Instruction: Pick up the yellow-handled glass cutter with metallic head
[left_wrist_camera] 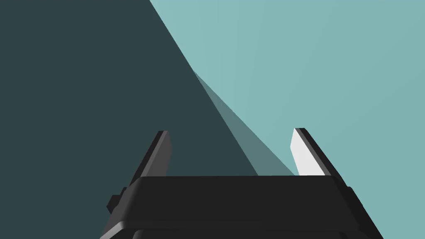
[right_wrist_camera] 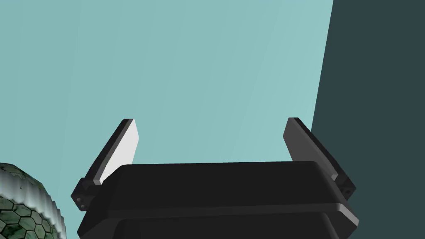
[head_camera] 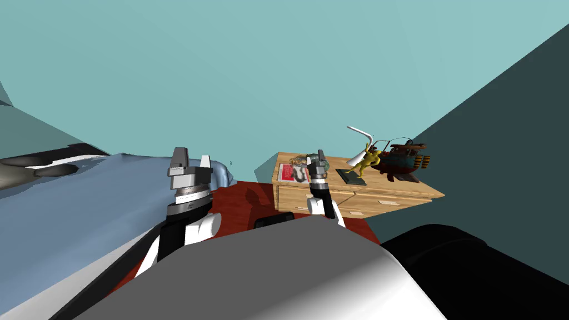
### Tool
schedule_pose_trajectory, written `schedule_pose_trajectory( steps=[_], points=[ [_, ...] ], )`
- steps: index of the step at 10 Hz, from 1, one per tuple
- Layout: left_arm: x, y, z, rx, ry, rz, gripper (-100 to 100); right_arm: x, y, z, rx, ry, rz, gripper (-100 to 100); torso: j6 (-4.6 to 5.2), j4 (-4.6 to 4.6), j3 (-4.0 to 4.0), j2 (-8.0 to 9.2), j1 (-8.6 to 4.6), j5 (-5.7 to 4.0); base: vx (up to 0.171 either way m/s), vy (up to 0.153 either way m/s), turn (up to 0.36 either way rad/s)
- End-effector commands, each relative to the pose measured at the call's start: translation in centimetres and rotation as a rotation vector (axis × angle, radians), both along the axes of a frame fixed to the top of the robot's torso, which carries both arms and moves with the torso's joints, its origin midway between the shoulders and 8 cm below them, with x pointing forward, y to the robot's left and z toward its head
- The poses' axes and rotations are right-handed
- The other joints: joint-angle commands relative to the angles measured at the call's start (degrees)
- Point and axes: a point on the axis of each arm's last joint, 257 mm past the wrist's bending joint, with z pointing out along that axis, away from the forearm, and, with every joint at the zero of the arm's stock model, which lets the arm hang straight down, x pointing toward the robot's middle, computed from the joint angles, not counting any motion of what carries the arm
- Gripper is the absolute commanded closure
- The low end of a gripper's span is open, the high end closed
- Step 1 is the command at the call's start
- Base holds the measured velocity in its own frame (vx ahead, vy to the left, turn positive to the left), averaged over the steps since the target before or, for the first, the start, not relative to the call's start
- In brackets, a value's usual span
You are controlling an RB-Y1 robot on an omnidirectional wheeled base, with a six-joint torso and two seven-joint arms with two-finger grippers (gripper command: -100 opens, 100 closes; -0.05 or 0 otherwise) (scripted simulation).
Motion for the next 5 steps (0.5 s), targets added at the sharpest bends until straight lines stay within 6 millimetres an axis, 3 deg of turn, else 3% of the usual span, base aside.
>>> schedule_pose_trajectory(
  steps=[1,3,5],
  points=[
    [0.0,0.0,0.0,0.0,0.0,0.0,0,0.2,0.4,-0.9,-0.016,0.02,0.021,-100,0.0,0.0,0.0,0.0,0.0,0.0,-0.035,0.036,-0.007],
    [0.0,0.0,0.0,0.0,0.0,0.0,0,0.4,1.1,-3.1,-0.04,0.067,0.062,-100,0.0,0.04,0.13,0.23,0.24,0.05,-0.086,0.096,-0.009],
    [0.0,0.0,0.0,0.0,0.0,0.0,0,0.6,1.8,-6.6,-0.054,0.137,0.111,-100,-0.01,0.08,0.2,0.35,0.45,0.1,-0.088,0.139,-0.007]
  ],
)
